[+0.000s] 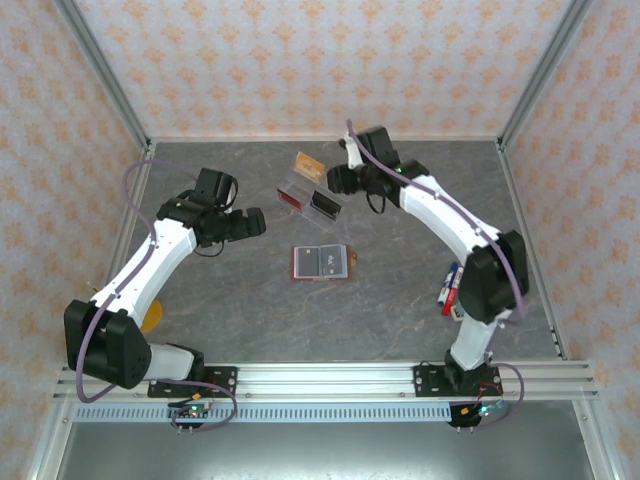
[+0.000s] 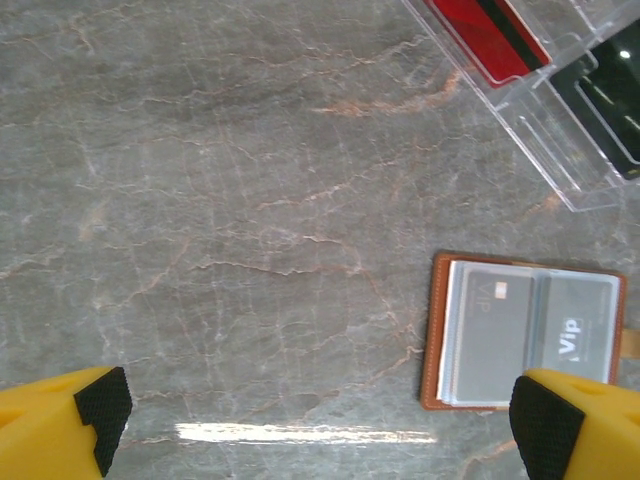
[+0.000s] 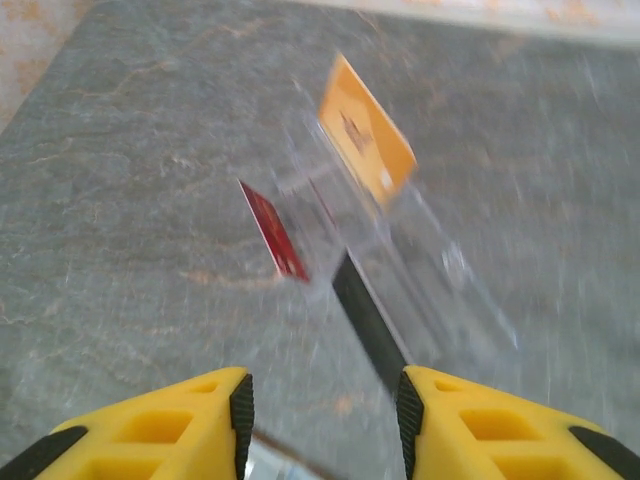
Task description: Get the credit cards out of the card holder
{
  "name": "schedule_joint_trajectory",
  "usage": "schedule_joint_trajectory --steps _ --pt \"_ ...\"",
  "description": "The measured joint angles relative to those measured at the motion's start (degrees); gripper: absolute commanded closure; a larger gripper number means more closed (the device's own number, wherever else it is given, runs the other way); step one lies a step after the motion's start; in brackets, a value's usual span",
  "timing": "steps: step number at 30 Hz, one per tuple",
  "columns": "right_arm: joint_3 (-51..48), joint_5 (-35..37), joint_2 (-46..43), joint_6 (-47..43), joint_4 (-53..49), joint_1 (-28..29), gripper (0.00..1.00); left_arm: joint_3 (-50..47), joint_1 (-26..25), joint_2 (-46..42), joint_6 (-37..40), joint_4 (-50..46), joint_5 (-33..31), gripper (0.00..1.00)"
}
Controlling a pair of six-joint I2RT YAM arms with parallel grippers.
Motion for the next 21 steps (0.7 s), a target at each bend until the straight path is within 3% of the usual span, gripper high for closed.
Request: schedule_joint_trajectory --steps 4,10,14,21 --pt "-13.16 2.01 -7.30 8.59 0.37 1.75 0.52 -0.04 -0.07 0.00 -0.26 1.07 2.54 0.00" --pt "-24.74 3.41 -10.60 20.65 1.44 8.28 0.54 -0.98 -1.22 2.47 -1.99 3.91 4.90 0.00" --pt "-29.77 4.00 -10.58 28.17 4.79 11.67 0.56 -1.62 -2.82 5.40 -3.74 5.42 6.10 0.00" --pt "-30.91 4.98 -8.09 34.23 9.11 11.91 0.59 -1.64 -4.09 9.73 -5.57 8.70 9.70 0.00"
